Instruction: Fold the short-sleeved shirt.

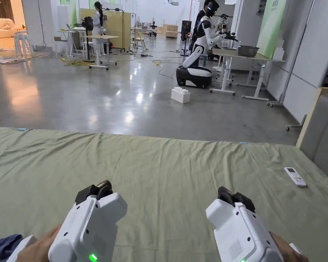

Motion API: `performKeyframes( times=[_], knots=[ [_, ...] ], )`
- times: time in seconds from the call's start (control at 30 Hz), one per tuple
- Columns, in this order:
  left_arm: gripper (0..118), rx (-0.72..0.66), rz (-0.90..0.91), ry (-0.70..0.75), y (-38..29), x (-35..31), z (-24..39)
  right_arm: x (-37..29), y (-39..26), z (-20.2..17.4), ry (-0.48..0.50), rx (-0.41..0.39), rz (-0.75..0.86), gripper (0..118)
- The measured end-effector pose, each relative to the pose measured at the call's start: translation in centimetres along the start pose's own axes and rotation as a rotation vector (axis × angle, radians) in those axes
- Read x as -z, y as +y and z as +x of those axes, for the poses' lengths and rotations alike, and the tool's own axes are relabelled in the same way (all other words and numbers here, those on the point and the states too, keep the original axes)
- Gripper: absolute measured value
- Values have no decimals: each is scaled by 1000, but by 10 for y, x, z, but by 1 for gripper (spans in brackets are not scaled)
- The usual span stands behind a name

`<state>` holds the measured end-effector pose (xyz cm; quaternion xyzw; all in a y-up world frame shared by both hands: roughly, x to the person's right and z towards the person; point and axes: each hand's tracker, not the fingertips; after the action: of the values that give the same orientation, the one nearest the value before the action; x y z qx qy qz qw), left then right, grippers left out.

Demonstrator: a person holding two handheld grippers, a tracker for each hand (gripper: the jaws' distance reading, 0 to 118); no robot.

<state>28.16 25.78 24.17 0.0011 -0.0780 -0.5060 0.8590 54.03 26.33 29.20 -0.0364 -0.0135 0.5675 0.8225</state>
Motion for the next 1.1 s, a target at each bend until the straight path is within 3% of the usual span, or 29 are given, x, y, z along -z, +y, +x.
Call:
performKeyframes(
  times=[0.07,0.2,0.3,0.37,0.43,0.47,0.53,1.0,1.1],
  knots=[
    [3,-64,-6,-23,-3,0,-4,-1,-1,1,-12,32,-5,0],
    [3,-434,-48,-17,-6,-1,-20,1,-10,16,-17,328,-63,0],
    [3,-825,-57,-31,-12,-1,-34,2,-22,29,-46,647,-107,0],
    [3,-979,-61,5,-17,-1,-39,0,-30,36,-87,869,-139,0],
    [3,-1130,-48,39,-20,-5,-42,-5,-41,34,-109,1145,-230,0],
    [3,-1183,-39,57,-22,-7,-44,-8,-42,39,-159,1140,-187,0],
    [3,-1234,-35,67,-24,-7,-47,-10,-47,35,-165,1292,-255,0],
    [3,-1019,-84,-72,-38,-25,-63,-15,-15,36,-141,1165,-147,0],
    [3,-989,-165,-108,-64,-37,-66,-12,-11,31,-109,1187,-156,0]
  ],
)
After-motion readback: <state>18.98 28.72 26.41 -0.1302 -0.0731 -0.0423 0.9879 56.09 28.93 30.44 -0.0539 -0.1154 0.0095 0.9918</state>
